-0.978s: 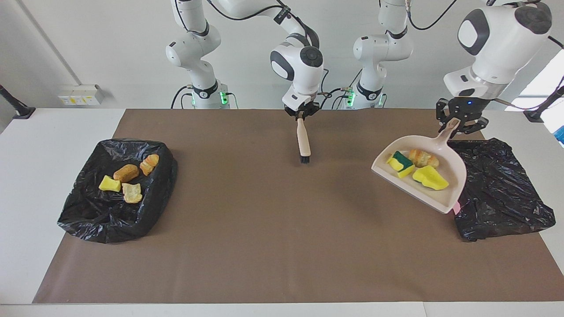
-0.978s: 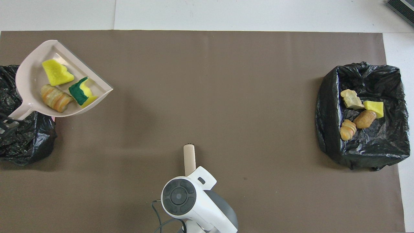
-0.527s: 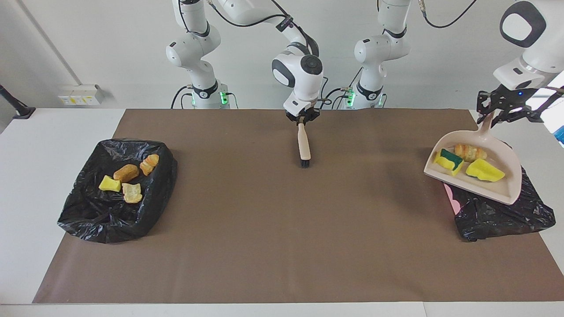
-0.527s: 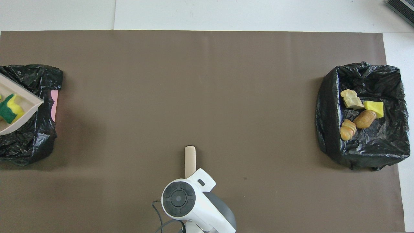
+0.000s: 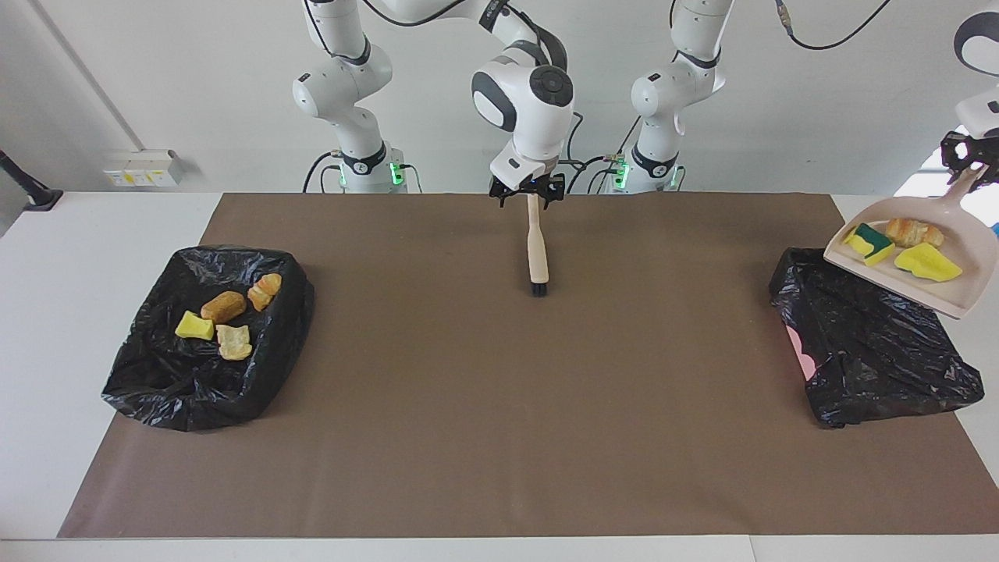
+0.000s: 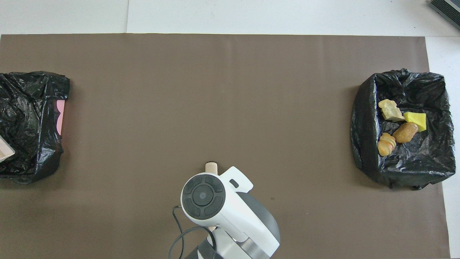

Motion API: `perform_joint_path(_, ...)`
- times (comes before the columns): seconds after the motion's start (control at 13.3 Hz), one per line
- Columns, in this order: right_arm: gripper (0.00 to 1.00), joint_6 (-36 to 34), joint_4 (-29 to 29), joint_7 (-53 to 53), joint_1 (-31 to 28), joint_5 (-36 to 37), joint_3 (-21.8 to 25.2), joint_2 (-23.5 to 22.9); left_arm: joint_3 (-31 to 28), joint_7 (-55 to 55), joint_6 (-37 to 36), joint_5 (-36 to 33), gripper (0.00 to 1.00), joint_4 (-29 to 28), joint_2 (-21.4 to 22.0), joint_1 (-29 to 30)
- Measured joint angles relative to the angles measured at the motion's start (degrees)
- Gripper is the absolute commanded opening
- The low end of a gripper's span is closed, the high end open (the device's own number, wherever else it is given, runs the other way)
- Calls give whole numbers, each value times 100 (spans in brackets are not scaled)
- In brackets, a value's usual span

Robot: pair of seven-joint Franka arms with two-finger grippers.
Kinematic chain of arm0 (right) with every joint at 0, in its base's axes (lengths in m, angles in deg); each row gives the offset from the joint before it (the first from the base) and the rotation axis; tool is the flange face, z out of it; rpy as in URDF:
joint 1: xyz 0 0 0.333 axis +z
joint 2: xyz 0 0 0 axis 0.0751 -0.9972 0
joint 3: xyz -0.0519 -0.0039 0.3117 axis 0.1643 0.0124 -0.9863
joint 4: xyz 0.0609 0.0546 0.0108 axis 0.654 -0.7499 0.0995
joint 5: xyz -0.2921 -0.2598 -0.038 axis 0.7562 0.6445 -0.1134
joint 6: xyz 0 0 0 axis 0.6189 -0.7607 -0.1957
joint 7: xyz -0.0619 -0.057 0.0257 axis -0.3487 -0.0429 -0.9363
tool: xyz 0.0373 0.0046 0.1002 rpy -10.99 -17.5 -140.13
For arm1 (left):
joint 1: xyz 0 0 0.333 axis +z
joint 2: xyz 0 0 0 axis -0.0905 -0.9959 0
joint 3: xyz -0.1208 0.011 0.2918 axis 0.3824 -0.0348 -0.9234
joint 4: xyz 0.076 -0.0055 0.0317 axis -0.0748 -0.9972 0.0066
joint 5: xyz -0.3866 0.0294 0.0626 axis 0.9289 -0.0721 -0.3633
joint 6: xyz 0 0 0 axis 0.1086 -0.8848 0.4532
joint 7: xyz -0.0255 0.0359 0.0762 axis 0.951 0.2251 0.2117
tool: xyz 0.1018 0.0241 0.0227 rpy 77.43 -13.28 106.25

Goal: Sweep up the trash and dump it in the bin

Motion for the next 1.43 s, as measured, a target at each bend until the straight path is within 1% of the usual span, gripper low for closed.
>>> perform_joint_path(0.23, 100, -727, 464, 828, -626, 50, 36, 255, 45, 264, 318, -850, 0, 88, -331, -42)
perform_joint_path(0.38, 100, -1054, 832, 1158, -1016, 103, 53, 304, 94, 356, 318, -1474, 0, 97, -414, -322)
perform_joint_path(0.6, 100, -1499, 1434, 1799, -1760, 147, 65, 319, 120, 357, 276, -2015, 0, 94, -465, -761)
perform_joint_path(0.83, 100, -1762, 1796, 2799, -2517, 293, 85, 329, 118, 388, 251, -2193, 0, 95, -482, -850)
perform_joint_path(1.05, 100, -1834, 1967, 3753, -3143, 459, 108, 331, 122, 439, 152, -2467, 0, 163, -502, -913)
perform_joint_path(1.13, 100, -1835, 1984, 4119, -3344, 525, 129, 331, 129, 445, 2, -2621, 0, 323, -535, -1045)
perform_joint_path(1.28, 100, -1830, 2008, 4757, -3565, 824, 221, 330, 146, 480, -285, -2745, 0, 641, -574, -1253)
perform_joint_path(1.43, 100, -1782, 2062, 5012, -3746, 919, 348, 331, 155, 496, -369, -2751, 0, 929, -600, -1387)
